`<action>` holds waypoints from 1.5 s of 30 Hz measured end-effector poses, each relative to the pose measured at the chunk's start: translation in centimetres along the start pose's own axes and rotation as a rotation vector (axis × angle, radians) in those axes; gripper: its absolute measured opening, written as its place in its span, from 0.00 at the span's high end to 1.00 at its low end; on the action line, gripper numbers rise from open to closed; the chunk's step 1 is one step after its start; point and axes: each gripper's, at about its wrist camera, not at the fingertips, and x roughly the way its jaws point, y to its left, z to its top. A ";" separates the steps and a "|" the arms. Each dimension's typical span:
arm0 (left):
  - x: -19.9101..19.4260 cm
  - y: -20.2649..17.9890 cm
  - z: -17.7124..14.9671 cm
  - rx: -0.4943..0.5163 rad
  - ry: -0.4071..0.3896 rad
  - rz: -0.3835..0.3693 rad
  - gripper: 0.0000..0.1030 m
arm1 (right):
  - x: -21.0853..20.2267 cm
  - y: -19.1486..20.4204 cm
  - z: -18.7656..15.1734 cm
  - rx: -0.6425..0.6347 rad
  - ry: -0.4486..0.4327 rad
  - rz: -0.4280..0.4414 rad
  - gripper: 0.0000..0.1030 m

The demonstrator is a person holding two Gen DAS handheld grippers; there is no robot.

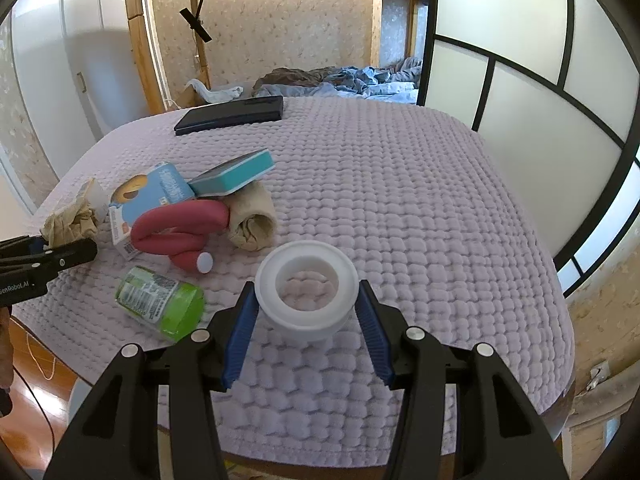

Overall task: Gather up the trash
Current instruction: 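Grasp the beige crumpled cloth with the left gripper while the right grasps the white tape roll, then carry the beige cloth in the left gripper while the right carries the tape roll over the bin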

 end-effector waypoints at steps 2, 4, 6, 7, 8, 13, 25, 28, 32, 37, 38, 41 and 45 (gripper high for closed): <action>-0.3 -0.1 -0.2 0.001 0.000 -0.001 0.45 | -0.2 -0.1 -0.1 0.008 0.004 0.007 0.52; -0.5 -0.1 -0.3 0.002 0.000 -0.001 0.45 | -0.4 -0.2 -0.3 0.015 0.008 0.015 0.52; -0.8 -0.1 -0.4 0.003 0.001 -0.003 0.45 | -0.6 -0.1 -0.5 0.017 0.011 0.019 0.52; -0.9 -0.2 -0.5 0.003 0.000 -0.004 0.45 | -0.8 -0.1 -0.6 0.016 0.011 0.021 0.52; -1.0 -0.2 -0.6 0.003 0.000 -0.006 0.45 | -0.8 0.0 -0.7 0.014 0.010 0.022 0.52; -1.5 -0.4 -1.0 0.006 0.001 -0.010 0.45 | -1.4 0.6 -0.9 0.004 0.007 0.030 0.52; -2.6 -1.0 -2.6 0.022 0.012 -0.024 0.45 | -2.7 2.0 -1.6 -0.020 0.008 0.043 0.52; -2.7 -1.2 -2.9 0.028 0.015 -0.025 0.45 | -3.0 2.2 -1.9 -0.021 0.012 0.047 0.52; -3.0 -1.4 -3.3 0.036 0.020 -0.026 0.45 | -3.5 2.4 -2.4 -0.024 0.018 0.051 0.52; -3.5 -1.7 -3.8 0.048 0.024 -0.030 0.45 | -4.1 2.8 -2.9 -0.018 0.026 0.058 0.52; -3.6 -1.7 -3.9 0.050 0.024 -0.030 0.45 | -4.2 2.8 -3.0 -0.017 0.029 0.061 0.52; -3.8 -1.8 -4.3 0.055 0.027 -0.034 0.45 | -4.4 3.0 -3.5 -0.012 0.040 0.068 0.52; -4.1 -2.1 -5.0 0.066 0.032 -0.039 0.45 | -4.5 3.5 -4.1 -0.016 0.055 0.067 0.52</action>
